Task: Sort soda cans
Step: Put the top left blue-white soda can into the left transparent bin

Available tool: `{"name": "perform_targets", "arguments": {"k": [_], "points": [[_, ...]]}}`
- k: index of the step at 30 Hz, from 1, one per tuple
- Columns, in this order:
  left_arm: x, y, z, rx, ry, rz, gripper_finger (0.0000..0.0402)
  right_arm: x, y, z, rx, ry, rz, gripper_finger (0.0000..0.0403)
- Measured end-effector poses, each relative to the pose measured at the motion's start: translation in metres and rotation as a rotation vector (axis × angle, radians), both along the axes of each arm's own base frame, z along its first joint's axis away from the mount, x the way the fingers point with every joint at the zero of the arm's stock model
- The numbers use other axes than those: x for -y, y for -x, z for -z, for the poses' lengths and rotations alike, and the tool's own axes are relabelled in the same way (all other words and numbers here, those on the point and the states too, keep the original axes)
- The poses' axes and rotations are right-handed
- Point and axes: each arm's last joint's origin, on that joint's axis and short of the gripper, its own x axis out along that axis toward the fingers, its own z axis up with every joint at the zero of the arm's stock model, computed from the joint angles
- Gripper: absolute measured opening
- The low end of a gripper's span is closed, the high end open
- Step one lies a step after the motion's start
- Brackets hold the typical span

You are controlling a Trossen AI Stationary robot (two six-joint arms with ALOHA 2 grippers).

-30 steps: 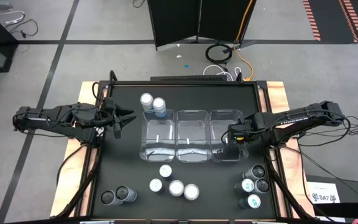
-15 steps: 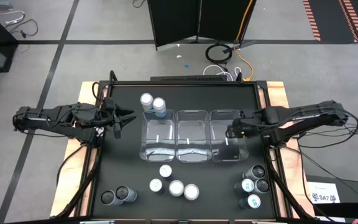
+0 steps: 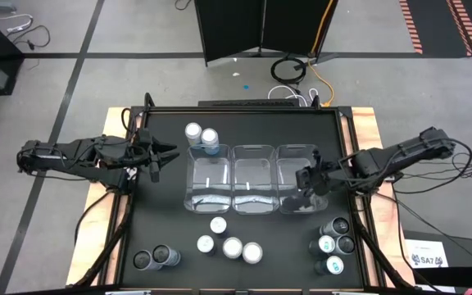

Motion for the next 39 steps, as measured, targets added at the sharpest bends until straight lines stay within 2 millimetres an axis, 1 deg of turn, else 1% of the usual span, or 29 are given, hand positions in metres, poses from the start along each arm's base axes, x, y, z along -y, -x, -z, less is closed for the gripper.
{"name": "perform_targets", "arguments": {"k": [4, 6, 13, 16, 18, 22, 26, 30, 33, 36, 39], "points": [[0.0, 0.0, 0.0, 0.0, 0.0, 0.0, 0.0158, -0.008, -0.003, -0.003, 0.037, 0.067, -0.091, 0.016], [0.0, 0.0, 0.0, 0.0, 0.0, 0.0, 0.0158, -0.012, -0.004, -0.004, 0.048, 0.074, -0.138, 0.016], [0.0, 0.0, 0.0, 0.002, 0.001, 0.0, 0.0158, -0.03, 0.0, -0.006, 0.059, 0.107, -0.29, 0.016], [0.0, 0.0, 0.0, 0.021, 0.064, -0.021, 0.0158, -0.036, 0.002, -0.006, 0.059, 0.169, -0.343, 0.016], [0.0, 0.0, 0.0, 0.037, 0.116, -0.039, 0.0158, -0.037, 0.003, -0.006, 0.056, 0.187, -0.36, 0.016], [-0.001, 0.0, -0.001, 0.051, 0.107, -0.08, 0.0158, -0.037, 0.003, -0.006, 0.054, 0.195, -0.356, 0.016], [-0.001, 0.0, -0.002, 0.063, 0.109, -0.081, 0.0158, -0.035, 0.003, -0.007, 0.064, 0.232, -0.331, 0.0167], [-0.001, -0.001, -0.004, 0.086, 0.112, -0.08, 0.0158, -0.033, 0.002, -0.007, 0.087, 0.19, -0.266, 0.0188], [-0.001, -0.001, -0.005, 0.091, 0.113, -0.079, 0.0162, -0.031, 0.001, -0.007, 0.105, 0.154, -0.215, 0.0215], [-0.001, -0.001, -0.005, 0.093, 0.11, -0.087, 0.0184, -0.028, 0.0, -0.007, 0.113, 0.139, -0.179, 0.0253], [-0.002, -0.001, -0.005, 0.094, 0.102, -0.11, 0.0225, -0.023, -0.002, -0.007, 0.115, 0.14, -0.145, 0.0296]]}}
